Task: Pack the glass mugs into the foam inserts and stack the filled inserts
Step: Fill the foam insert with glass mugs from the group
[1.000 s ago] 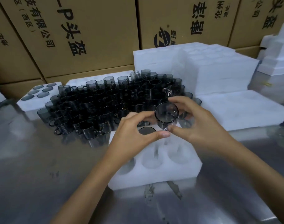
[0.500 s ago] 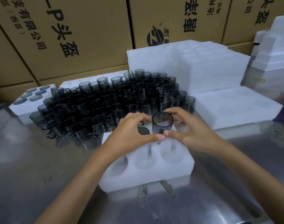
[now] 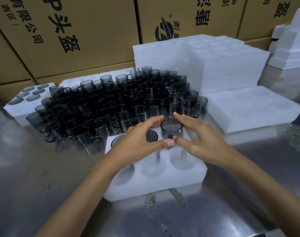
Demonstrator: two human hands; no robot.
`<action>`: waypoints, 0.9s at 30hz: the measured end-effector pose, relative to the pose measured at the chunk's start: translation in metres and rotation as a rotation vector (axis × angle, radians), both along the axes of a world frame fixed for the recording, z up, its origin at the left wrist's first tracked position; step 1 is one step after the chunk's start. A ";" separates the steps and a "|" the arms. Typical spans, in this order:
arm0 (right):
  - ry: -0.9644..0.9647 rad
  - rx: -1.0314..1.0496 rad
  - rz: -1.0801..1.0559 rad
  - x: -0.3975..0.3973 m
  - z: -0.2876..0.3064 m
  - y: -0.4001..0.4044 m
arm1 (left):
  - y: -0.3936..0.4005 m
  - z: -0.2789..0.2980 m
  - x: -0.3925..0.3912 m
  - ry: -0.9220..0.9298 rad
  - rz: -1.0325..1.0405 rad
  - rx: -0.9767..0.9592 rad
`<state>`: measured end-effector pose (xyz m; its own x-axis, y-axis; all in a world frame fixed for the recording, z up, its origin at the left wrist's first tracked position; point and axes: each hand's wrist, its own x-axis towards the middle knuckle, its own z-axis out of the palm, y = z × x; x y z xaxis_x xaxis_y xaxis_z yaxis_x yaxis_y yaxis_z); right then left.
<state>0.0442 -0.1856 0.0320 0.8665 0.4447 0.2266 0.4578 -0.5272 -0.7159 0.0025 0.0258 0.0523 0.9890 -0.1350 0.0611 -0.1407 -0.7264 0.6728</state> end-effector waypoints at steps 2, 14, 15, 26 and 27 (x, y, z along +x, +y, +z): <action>0.087 0.158 0.022 -0.004 -0.007 0.003 | -0.001 0.001 0.001 0.002 -0.022 -0.027; 0.124 0.407 -0.119 -0.005 -0.017 0.024 | 0.011 0.002 0.007 0.006 -0.052 -0.049; 0.132 0.407 -0.111 -0.004 -0.017 0.027 | 0.013 0.002 0.006 0.013 -0.042 -0.053; 0.195 0.292 -0.026 -0.002 -0.013 0.027 | 0.016 -0.003 0.001 -0.087 -0.041 0.269; 0.201 0.282 -0.016 -0.001 -0.012 0.027 | 0.017 -0.004 0.001 -0.123 -0.057 0.325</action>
